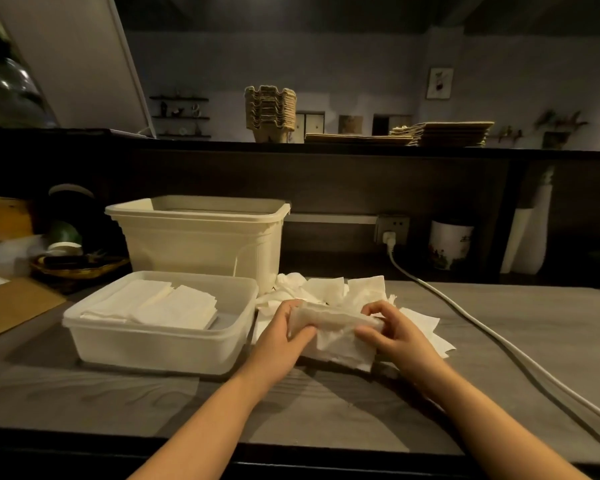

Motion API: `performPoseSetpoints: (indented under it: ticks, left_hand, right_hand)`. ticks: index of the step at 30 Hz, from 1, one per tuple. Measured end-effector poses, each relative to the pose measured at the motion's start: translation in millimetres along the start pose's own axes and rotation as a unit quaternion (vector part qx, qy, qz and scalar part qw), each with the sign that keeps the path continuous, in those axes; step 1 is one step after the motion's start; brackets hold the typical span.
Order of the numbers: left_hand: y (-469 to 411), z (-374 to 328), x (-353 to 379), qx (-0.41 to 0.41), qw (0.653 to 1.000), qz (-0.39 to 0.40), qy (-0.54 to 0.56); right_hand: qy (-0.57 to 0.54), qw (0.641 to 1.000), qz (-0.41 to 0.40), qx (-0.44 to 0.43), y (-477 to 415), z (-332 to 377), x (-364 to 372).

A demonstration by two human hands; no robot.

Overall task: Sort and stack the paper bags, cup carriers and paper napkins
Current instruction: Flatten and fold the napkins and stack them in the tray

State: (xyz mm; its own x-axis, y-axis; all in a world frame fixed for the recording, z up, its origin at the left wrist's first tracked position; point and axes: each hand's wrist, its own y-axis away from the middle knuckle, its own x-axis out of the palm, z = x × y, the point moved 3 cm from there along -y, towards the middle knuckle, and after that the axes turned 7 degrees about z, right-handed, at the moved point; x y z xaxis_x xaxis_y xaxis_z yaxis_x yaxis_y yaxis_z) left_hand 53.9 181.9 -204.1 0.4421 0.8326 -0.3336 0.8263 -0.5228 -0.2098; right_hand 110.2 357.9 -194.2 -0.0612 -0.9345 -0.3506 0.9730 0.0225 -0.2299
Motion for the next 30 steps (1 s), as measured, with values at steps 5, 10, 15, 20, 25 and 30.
performPoseSetpoints:
  ticks: [5,10,15,20,25,30]
  left_hand:
    - [3.6,0.3,-1.7,0.007,0.999,0.024,0.040]
    - [3.9,-5.1,-0.9,0.039,0.999,0.009,-0.006]
    - [1.3,-2.9,-1.5,0.060,0.998,0.007,-0.026]
    - [1.0,-1.4,-0.3,0.058,0.998,0.022,-0.032]
    - [5.1,0.1,0.2,0.020,0.994,0.054,-0.094]
    - [4.6,-2.6,-7.9,0.044,0.997,0.010,-0.055]
  right_hand:
    - [0.109,0.991,0.077,0.030,1.8,0.3,10.9]
    - [0.197,0.978,0.067,-0.003,0.4,-0.6,11.0]
    - [0.186,0.980,0.073,-0.024,0.2,-0.4,12.4]
    - [0.189,0.980,0.045,-0.044,-1.8,-0.3,9.5]
    - [0.214,0.975,0.051,-0.036,-1.8,-1.8,7.8]
    - [0.187,0.982,0.034,-0.010,0.5,-0.2,-0.1]
